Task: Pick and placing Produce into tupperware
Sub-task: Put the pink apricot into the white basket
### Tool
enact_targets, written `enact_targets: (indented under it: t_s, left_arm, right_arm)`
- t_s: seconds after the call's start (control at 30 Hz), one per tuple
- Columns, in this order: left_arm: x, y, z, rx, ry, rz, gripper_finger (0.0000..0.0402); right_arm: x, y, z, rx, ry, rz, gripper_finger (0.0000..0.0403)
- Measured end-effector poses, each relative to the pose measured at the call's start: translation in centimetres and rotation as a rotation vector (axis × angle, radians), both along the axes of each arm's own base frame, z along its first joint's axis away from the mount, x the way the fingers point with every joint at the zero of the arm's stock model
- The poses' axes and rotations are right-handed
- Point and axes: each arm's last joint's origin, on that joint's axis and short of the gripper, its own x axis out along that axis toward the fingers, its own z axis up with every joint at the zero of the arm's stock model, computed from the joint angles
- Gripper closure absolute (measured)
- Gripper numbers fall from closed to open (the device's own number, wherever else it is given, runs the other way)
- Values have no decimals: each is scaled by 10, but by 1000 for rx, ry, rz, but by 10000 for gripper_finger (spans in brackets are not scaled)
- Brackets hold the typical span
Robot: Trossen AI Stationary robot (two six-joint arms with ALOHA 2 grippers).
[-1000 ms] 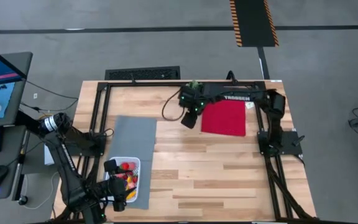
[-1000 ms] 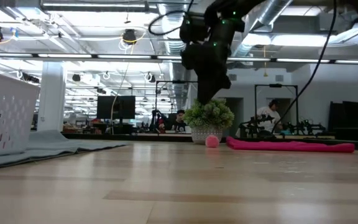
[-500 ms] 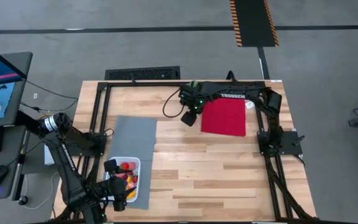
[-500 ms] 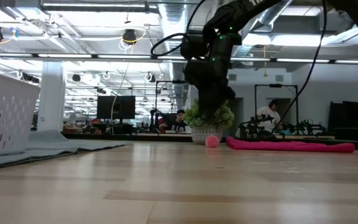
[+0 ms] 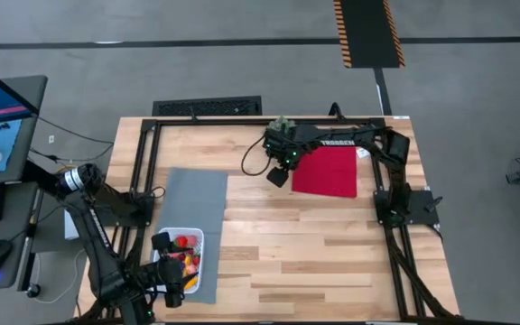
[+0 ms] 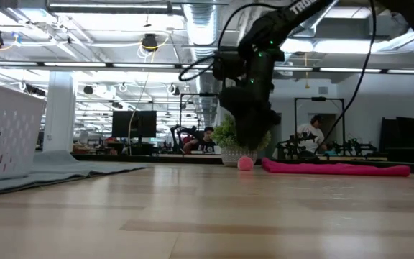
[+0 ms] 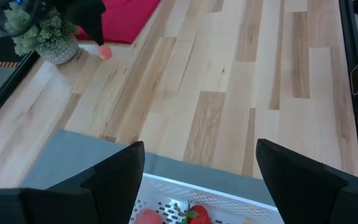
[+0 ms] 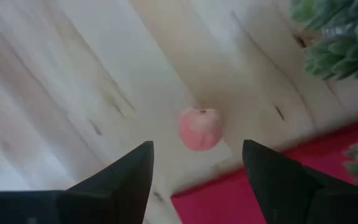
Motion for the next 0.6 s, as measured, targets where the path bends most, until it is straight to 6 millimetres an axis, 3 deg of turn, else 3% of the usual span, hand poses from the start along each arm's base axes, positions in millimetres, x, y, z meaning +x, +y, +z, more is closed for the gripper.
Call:
enact_targets:
  t_s: [0.23, 0.43, 0.6]
  left_arm:
    - [0, 0, 0, 3, 0, -2, 100]
    - [0, 0, 0, 5, -3, -2, 100]
    - [0, 0, 0, 2, -4, -2, 100]
  right_arm:
    - [0, -1, -10, -16, -23, 16, 132]
    - [7, -1, -41, 15, 38, 23, 132]
    - [8, -1, -46, 8, 49, 43, 143]
